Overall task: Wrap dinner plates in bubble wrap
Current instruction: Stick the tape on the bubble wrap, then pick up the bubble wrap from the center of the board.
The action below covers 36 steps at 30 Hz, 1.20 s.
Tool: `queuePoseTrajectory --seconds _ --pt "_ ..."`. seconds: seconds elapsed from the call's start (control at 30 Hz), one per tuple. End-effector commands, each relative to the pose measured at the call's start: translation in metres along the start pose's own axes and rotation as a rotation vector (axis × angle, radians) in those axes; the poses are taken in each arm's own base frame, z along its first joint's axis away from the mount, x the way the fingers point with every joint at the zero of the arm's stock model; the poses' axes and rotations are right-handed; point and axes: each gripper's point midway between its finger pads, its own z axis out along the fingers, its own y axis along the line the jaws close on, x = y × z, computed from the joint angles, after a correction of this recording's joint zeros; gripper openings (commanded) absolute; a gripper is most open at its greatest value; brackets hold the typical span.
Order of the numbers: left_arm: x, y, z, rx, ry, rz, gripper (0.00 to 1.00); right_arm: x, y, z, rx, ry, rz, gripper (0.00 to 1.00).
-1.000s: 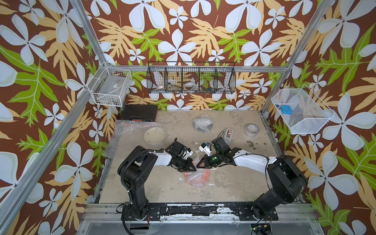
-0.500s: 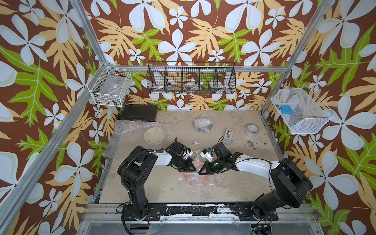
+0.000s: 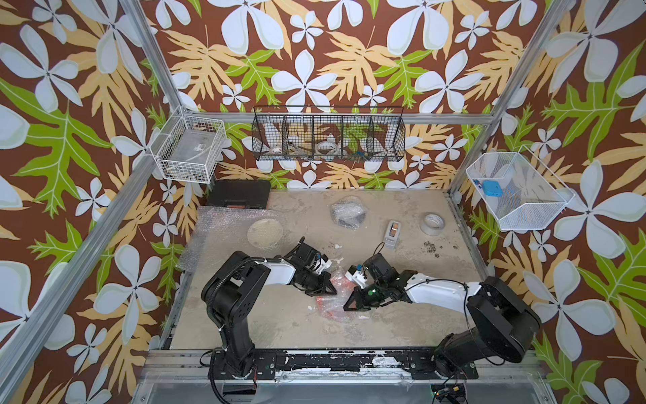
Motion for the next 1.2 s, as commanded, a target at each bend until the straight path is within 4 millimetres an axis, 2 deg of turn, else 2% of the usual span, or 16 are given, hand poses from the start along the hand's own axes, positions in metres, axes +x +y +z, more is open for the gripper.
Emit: queuePoseTrajectory --seconds 0.0,0.07,0.13,0.2,0.3,0.37,0.5,0.6,0.73,0.87,0.97,1.17 --pt "0.018 0.042 -0.001 -0.193 0.027 -0.095 0.0 0.021 -0.006 0.008 0.0 0.064 0.046 0.0" --pt "0.017 0.042 -0.002 -0.195 0.027 -0.095 0.0 0.026 -0.026 0.015 0.069 0.073 0.074 0.0" --pt "0.017 0.042 -0.002 -0.196 0.027 -0.095 0.0 0.023 -0.037 0.018 0.12 0.07 0.073 0.0" --pt "0.017 0.042 -0.002 -0.197 0.025 -0.096 0.0 0.018 -0.033 0.015 0.123 0.064 0.054 0.0" --pt "0.018 0.041 -0.003 -0.196 0.023 -0.094 0.0 0.0 -0.01 -0.007 0.063 -0.013 0.014 0.01" --pt "0.018 0.041 -0.003 -0.195 0.022 -0.093 0.0 -0.014 -0.008 -0.027 0.04 -0.083 0.018 0.11" --pt "0.016 0.039 -0.004 -0.19 0.02 -0.091 0.0 -0.034 -0.037 -0.061 -0.02 -0.2 0.084 0.37" --pt "0.017 0.038 -0.003 -0.185 0.023 -0.089 0.0 -0.039 -0.048 -0.06 -0.076 -0.199 0.098 0.48" --pt "0.017 0.036 -0.002 -0.177 0.026 -0.088 0.0 -0.047 -0.052 -0.048 -0.127 -0.182 0.102 0.52" --pt "0.017 0.035 -0.001 -0.166 0.03 -0.09 0.0 -0.047 -0.051 -0.03 -0.174 -0.146 0.116 0.52" --pt "0.017 0.033 0.0 -0.159 0.031 -0.089 0.0 -0.044 -0.049 -0.014 -0.17 -0.105 0.115 0.47" --pt "0.007 0.019 -0.007 -0.131 -0.018 -0.078 0.0 -0.049 -0.057 -0.011 -0.127 -0.126 0.136 0.15"
